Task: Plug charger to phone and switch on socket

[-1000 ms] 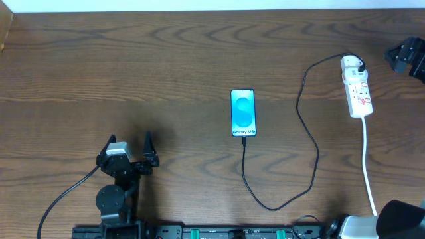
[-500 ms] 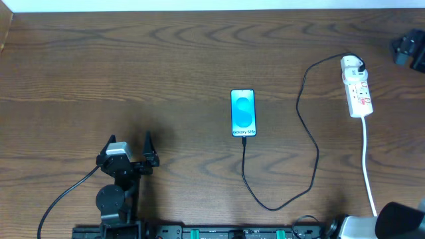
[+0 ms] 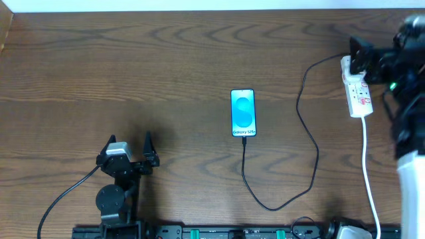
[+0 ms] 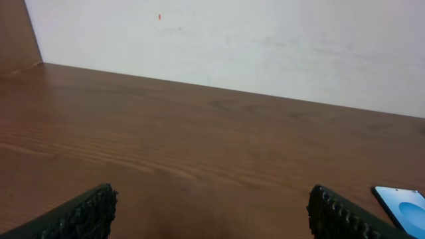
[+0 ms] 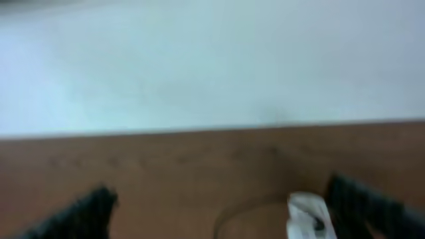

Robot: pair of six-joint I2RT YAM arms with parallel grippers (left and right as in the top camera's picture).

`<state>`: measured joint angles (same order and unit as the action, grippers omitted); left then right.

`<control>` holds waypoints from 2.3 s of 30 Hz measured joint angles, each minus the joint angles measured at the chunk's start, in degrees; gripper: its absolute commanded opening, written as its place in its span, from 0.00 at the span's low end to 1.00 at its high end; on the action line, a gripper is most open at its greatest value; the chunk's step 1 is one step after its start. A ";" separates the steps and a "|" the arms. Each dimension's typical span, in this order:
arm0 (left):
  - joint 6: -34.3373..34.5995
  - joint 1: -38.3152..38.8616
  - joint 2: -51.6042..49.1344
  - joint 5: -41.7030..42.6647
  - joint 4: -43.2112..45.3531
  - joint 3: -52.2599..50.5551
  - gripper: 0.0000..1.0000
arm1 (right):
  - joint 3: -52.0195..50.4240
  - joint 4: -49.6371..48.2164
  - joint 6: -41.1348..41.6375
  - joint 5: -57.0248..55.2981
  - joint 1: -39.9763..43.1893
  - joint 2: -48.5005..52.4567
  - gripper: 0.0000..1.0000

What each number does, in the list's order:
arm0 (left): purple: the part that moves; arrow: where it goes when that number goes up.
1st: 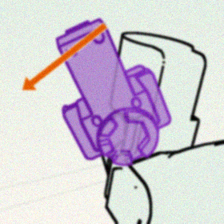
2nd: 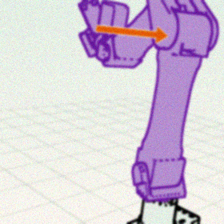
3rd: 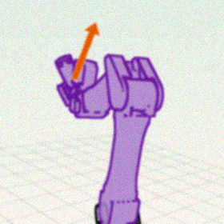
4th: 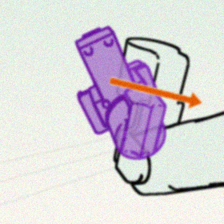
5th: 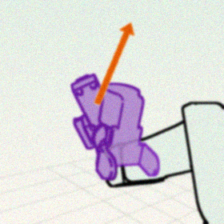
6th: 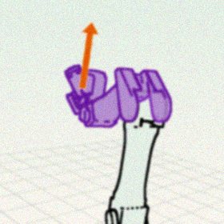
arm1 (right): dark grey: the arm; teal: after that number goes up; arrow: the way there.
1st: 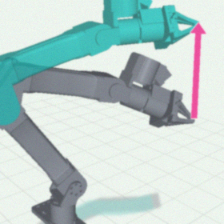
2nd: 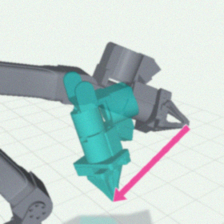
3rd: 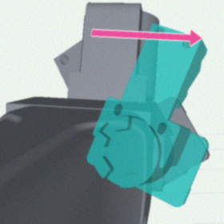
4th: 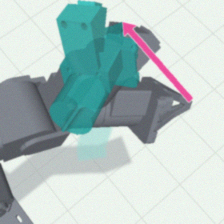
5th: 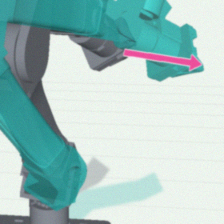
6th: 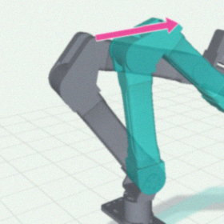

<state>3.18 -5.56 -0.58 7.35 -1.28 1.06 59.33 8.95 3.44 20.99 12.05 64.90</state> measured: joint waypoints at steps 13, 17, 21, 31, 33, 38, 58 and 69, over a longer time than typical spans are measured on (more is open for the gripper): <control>0.02 0.02 0.00 0.00 0.00 0.00 0.92 | -40.52 -33.94 2.73 -1.84 -1.81 -20.39 0.99; 0.02 0.02 0.00 0.00 0.00 0.00 0.92 | -49.27 -37.38 2.82 -3.56 -2.47 -27.82 0.99; 0.02 0.02 0.00 0.00 0.02 0.00 0.92 | -55.41 -37.66 2.93 -5.27 -3.48 -34.40 0.99; 0.02 0.02 0.00 0.00 0.00 0.00 0.92 | -58.93 -23.02 2.93 -9.84 -4.74 -49.03 0.99; 0.02 0.02 0.00 0.00 0.02 0.00 0.92 | -58.93 -19.80 2.95 -10.84 -5.22 -51.25 0.99; 0.00 0.02 -0.02 0.00 0.00 0.02 0.92 | -58.95 -11.47 2.95 -13.86 -6.64 -57.99 0.99; 0.02 0.02 0.00 0.00 -0.02 0.04 0.92 | -58.95 -6.10 2.40 -17.84 -9.92 -63.98 0.99; 0.02 0.02 0.00 0.00 -0.02 0.04 0.92 | -58.95 -6.08 1.97 -20.20 -12.61 -63.98 0.99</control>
<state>3.20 -5.54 -0.58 7.35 -1.30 1.10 0.38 2.87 5.41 0.80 -0.56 0.93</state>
